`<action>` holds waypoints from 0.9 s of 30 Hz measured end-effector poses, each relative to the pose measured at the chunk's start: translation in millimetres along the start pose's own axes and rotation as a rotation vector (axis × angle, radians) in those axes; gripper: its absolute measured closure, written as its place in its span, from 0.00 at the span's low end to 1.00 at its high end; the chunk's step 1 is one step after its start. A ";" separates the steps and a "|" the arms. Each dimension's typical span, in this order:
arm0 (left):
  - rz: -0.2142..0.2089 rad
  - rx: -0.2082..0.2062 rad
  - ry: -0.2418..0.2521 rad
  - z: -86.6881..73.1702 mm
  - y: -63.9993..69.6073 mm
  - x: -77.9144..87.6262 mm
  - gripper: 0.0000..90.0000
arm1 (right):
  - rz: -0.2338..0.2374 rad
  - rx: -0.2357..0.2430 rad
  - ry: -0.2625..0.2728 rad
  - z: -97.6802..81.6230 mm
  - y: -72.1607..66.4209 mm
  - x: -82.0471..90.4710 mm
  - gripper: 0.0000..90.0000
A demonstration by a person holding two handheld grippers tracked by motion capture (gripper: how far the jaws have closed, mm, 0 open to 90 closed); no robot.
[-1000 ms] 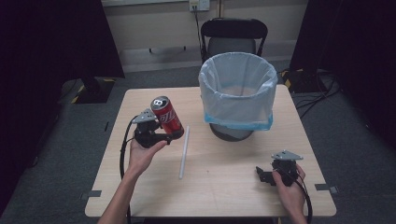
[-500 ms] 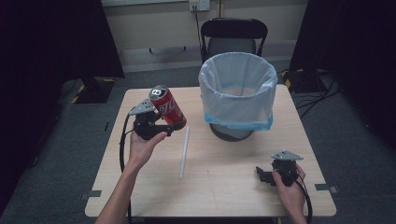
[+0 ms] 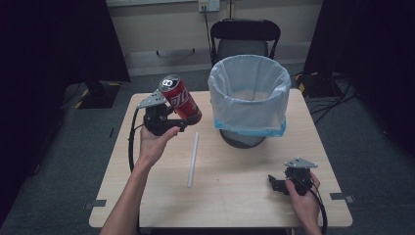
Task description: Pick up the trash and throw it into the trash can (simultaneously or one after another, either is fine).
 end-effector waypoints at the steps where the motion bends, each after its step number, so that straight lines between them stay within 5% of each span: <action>1: -0.004 -0.007 0.007 3.1 0.4 -0.9 0.38 | 0.000 0.000 0.000 0.0 0.0 0.0 0.10; 27: -0.055 -0.069 0.027 67.4 9.6 -41.6 0.38 | 0.000 0.000 0.000 0.0 0.0 0.0 0.10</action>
Point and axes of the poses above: each handheld gripper's, and its own axes: x roughly backward along the jaws, z roughly out of its top, y roughly to its right, the point moved 3 cm from there along -x, roughly forward along the jaws, and after that the axes turned 5 degrees about -z, right-handed, at the moved point
